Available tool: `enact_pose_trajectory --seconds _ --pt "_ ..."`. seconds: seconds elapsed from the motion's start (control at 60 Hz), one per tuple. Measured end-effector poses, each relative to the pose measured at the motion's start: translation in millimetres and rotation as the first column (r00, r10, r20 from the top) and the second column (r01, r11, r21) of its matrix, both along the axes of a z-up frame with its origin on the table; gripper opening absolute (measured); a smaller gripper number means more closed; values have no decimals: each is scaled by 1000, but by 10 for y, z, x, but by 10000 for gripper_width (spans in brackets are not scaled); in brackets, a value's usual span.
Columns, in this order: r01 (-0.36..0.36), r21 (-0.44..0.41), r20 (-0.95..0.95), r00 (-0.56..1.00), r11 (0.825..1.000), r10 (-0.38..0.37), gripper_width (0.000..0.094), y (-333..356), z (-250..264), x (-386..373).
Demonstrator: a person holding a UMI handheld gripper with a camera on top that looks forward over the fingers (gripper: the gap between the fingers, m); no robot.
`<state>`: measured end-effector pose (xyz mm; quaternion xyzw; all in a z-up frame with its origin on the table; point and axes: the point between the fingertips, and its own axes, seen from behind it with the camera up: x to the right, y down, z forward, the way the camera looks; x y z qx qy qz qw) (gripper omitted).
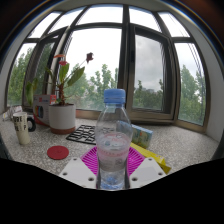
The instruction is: Pour water
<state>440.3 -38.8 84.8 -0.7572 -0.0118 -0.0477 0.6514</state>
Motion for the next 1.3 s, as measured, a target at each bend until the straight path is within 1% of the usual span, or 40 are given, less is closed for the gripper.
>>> enact_pose_trajectory --seconds 0.05,0.117,0.217,0.25,0.3,0.35,0.4,0.45,0.533,0.583,0.617,0.683,0.733,0.75,0.8,0.867,0.933,0.983,1.0,1.067,1.167,1.25,1.3 --pt "14 -5 18 1000 1000 -14 319 -30 2 7" --pt "52 -4 31 998 999 -52 318 -25 67 24" --pt "143 32 103 984 989 -146 318 -61 365 117" --pt "183 48 156 970 982 -189 318 -54 514 134" --pt "250 87 249 932 964 -264 318 -60 774 170" --pt "294 124 335 887 948 -319 318 -41 1055 140" --pt "311 164 410 842 936 -352 318 -17 1390 55" --pt "308 213 498 783 927 -374 317 50 1712 -128" --pt "268 296 659 637 917 -399 316 176 2195 -520" --pt "228 328 757 517 917 -400 316 260 2417 -778" --pt "196 339 812 433 920 -392 316 284 2548 -998" --pt "121 335 901 249 934 -356 315 412 2630 -1430" --pt "58 319 940 109 946 -324 315 494 2630 -1757" --pt "31 315 946 68 948 -317 315 570 2557 -1854" --pt "-22 277 958 -73 961 -278 315 594 2543 -2158" --pt "-104 225 946 -217 969 -243 318 682 2349 -2493" --pt "-141 160 912 -358 977 -201 317 727 2208 -2769" --pt "-174 106 879 -444 979 -174 317 761 2051 -2953" --pt "-189 91 866 -469 978 -171 317 815 1964 -2942" --pt "-205 33 815 -562 978 -145 318 825 1792 -3148" --pt "-213 -14 772 -624 977 -124 318 875 1618 -3133" --pt "-208 -14 789 -603 978 -117 319 835 1654 -3200" --pt "-220 6 802 -581 976 -136 320 795 1760 -3206"
